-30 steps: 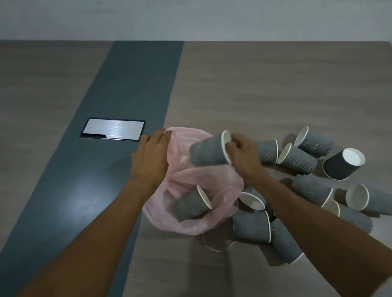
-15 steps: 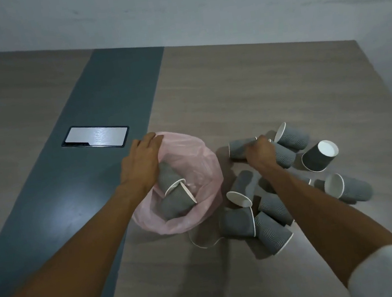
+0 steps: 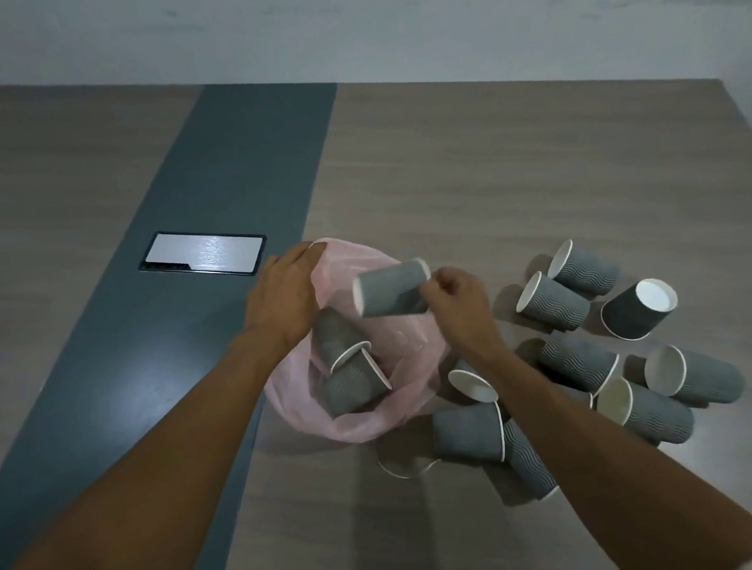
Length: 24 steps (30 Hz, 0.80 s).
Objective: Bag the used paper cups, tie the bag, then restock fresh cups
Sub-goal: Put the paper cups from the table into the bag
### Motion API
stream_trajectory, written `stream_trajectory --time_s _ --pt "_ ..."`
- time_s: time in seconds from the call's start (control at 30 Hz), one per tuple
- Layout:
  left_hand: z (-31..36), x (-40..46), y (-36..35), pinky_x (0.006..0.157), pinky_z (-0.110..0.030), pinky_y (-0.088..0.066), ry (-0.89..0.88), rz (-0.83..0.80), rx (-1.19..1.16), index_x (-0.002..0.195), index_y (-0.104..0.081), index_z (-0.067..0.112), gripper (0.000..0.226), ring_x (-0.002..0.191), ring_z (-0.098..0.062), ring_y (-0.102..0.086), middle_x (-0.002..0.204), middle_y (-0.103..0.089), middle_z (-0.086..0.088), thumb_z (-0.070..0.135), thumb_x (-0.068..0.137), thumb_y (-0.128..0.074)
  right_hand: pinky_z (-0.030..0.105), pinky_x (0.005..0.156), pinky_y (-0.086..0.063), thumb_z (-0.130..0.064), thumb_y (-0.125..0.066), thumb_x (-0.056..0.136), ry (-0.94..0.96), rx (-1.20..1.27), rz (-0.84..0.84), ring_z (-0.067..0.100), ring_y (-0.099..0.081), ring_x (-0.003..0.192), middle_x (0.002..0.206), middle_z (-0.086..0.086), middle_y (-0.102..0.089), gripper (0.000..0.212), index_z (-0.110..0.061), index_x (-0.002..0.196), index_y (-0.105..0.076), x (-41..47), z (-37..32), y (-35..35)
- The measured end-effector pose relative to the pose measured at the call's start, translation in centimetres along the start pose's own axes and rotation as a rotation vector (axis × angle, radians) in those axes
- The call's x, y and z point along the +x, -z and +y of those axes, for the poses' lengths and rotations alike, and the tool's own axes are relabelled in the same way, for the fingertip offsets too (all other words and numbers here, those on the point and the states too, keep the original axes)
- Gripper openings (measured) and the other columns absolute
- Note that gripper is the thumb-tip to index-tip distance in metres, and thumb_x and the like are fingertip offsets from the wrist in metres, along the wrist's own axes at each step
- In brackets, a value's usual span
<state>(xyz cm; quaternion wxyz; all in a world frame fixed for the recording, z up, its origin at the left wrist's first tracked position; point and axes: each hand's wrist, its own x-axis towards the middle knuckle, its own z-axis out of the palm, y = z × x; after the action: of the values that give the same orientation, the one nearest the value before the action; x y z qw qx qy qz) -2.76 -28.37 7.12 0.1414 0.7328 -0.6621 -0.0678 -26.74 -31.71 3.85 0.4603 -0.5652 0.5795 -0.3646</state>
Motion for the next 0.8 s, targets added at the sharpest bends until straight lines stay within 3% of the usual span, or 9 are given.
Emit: stream_trajectory --time_s 0.13,0.23,0.33,0.43,0.53,0.6,0.67,0.73,0.8 --pt "0.0 0.7 -0.8 0.094 -0.048 -0.054 -0.101 0.041 -0.003 0.146 -0.047 0.021 0.072 0.111 -0.038 -0.062 0.148 -0.053 -0.001 -0.010 0.082 -0.059 0.023 0.048 -0.044 -0.009 -0.055 0.091 -0.123 -0.108 -0.135 0.010 -0.055 0.044 0.058 0.006 -0.065 0.024 -0.002 0.070 -0.063 -0.4 1.7 -4.1" --pt "0.6 0.4 -0.7 0.095 -0.048 -0.053 -0.153 0.077 -0.003 0.147 -0.046 0.017 0.075 0.109 -0.040 -0.061 0.154 -0.048 -0.002 -0.015 0.080 -0.050 0.030 0.059 -0.048 -0.018 -0.058 0.091 -0.326 -0.100 -0.149 0.025 -0.063 0.069 0.074 0.008 -0.069 0.018 -0.007 0.080 -0.068 -0.2 2.9 -5.6" --pt "0.2 0.1 -1.0 0.096 -0.046 -0.052 -0.154 0.074 -0.003 0.149 -0.044 0.018 0.074 0.109 -0.039 -0.059 0.156 -0.044 0.000 -0.014 0.082 -0.047 0.035 0.073 -0.048 -0.036 -0.053 0.095 -0.177 -0.543 -0.111 0.035 -0.067 0.091 0.092 0.013 -0.069 0.033 -0.007 0.098 -0.067 -0.6 2.1 -3.8" --pt "-0.2 -0.1 -1.5 0.098 -0.049 -0.051 -0.131 0.031 -0.027 0.150 -0.040 0.022 0.073 0.118 -0.037 -0.058 0.159 -0.040 0.004 -0.010 0.085 -0.048 0.044 0.090 -0.049 -0.036 -0.051 0.091 -0.131 -0.740 -0.094 0.040 -0.061 0.110 0.118 0.018 -0.062 0.038 -0.008 0.117 -0.056 -0.5 1.6 0.0" --pt "0.2 -0.4 -1.5 0.106 -0.049 -0.046 -0.143 0.003 -0.049 0.150 -0.042 0.016 0.070 0.125 -0.039 -0.055 0.159 -0.040 -0.003 -0.010 0.085 -0.050 0.050 0.104 -0.041 -0.050 -0.069 0.079 -0.219 -1.071 -0.417 0.040 -0.041 0.135 0.142 0.015 -0.043 0.071 -0.019 0.138 -0.046 0.1 2.7 3.5" --pt "0.4 -0.4 -1.1 0.110 -0.048 -0.043 -0.155 -0.010 -0.045 0.150 -0.043 0.012 0.068 0.129 -0.038 -0.053 0.159 -0.041 -0.007 -0.010 0.086 -0.051 0.048 0.102 -0.044 -0.046 -0.080 0.070 -0.267 -1.169 -0.576 0.040 -0.042 0.136 0.145 0.013 -0.043 0.081 -0.022 0.140 -0.046 0.2 3.8 4.6" --pt "0.4 -0.5 -0.6 0.108 -0.048 -0.044 -0.151 -0.023 -0.033 0.152 -0.041 0.015 0.066 0.128 -0.038 -0.052 0.160 -0.039 -0.004 -0.005 0.089 -0.050 0.043 0.095 -0.050 -0.035 -0.078 0.075 -0.201 -1.165 -0.569 0.039 -0.055 0.123 0.136 0.016 -0.055 0.064 -0.016 0.131 -0.054 0.1 4.6 4.7" --pt "0.2 -0.5 0.2 0.106 -0.047 -0.045 -0.145 -0.057 0.026 0.153 -0.038 0.018 0.063 0.126 -0.036 -0.050 0.161 -0.037 0.001 0.004 0.093 -0.051 0.042 0.091 -0.052 -0.022 -0.064 0.089 -0.106 -1.113 -0.469 0.040 -0.061 0.116 0.129 0.022 -0.062 0.040 -0.006 0.125 -0.059 0.1 4.2 4.5" --pt "0.0 -0.6 1.2 0.104 -0.048 -0.046 -0.166 -0.111 0.116 0.154 -0.034 0.020 0.065 0.128 -0.035 -0.048 0.161 -0.036 0.003 0.011 0.093 -0.054 0.042 0.089 -0.051 -0.010 -0.051 0.096 -0.052 -1.103 -0.341 0.042 -0.063 0.114 0.124 0.027 -0.064 0.030 0.003 0.122 -0.059 0.3 2.6 4.4"
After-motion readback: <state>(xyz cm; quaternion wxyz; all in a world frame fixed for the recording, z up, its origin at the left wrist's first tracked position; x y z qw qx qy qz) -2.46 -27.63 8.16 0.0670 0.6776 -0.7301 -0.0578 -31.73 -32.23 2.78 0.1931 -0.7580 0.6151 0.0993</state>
